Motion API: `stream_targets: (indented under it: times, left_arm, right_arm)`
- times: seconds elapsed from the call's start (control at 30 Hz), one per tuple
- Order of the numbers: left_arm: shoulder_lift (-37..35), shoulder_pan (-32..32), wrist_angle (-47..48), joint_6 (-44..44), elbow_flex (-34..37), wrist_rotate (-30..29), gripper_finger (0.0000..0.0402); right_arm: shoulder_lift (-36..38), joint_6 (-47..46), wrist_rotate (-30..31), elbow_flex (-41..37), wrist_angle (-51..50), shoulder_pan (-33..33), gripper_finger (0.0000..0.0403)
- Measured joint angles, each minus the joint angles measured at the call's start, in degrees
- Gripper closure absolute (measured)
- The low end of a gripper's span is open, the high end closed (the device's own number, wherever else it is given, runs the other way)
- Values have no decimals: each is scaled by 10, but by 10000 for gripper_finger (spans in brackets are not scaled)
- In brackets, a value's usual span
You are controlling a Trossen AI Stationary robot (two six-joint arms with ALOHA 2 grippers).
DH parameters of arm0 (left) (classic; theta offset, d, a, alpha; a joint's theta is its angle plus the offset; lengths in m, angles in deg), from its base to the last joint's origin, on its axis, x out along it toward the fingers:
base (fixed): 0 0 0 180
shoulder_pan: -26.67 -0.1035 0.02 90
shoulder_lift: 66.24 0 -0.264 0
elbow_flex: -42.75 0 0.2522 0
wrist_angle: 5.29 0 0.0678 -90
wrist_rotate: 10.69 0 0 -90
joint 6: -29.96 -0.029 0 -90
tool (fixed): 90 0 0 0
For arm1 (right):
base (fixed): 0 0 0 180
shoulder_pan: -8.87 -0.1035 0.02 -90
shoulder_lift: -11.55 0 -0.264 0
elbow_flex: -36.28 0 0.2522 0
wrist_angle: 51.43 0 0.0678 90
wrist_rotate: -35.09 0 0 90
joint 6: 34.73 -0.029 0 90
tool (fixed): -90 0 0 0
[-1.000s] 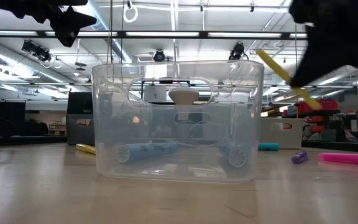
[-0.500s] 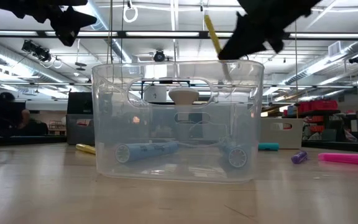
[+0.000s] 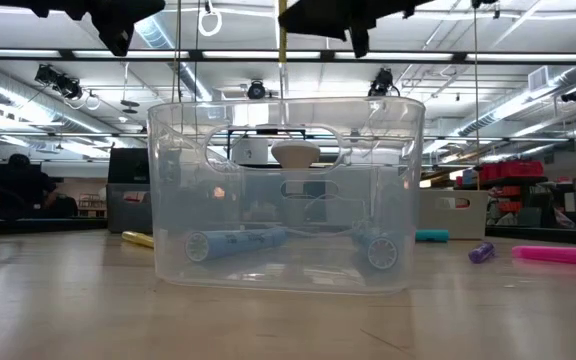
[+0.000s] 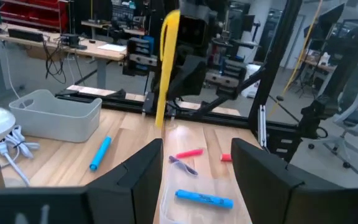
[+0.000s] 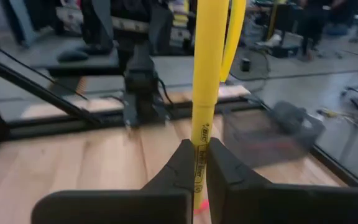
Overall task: Pick & Place Markers
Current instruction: Put the bottom yellow marker into the black bin
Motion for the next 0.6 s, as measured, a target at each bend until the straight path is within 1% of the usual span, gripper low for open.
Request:
stream_targets:
  times: [0.13, 0.33, 0.43, 0.5, 0.6]
  left_arm:
    - [33, 0, -27, -24, 0, 0, 204]
    - [99, 0, -118, -73, 0, -3, 204]
    - [129, 0, -162, -90, 0, -24, 204]
    - [147, -3, -181, -97, 0, -37, 204]
    - [170, -14, -205, -98, 0, -41, 204]
  right_arm:
    - [-4, 12, -47, 0, 40, 19, 394]
    - [-8, 14, -71, 4, 57, 34, 394]
    - [-8, 13, -92, 16, 61, 35, 394]
    - [-8, 13, -95, 22, 58, 35, 394]
    - [-8, 15, -110, 29, 59, 35, 394]
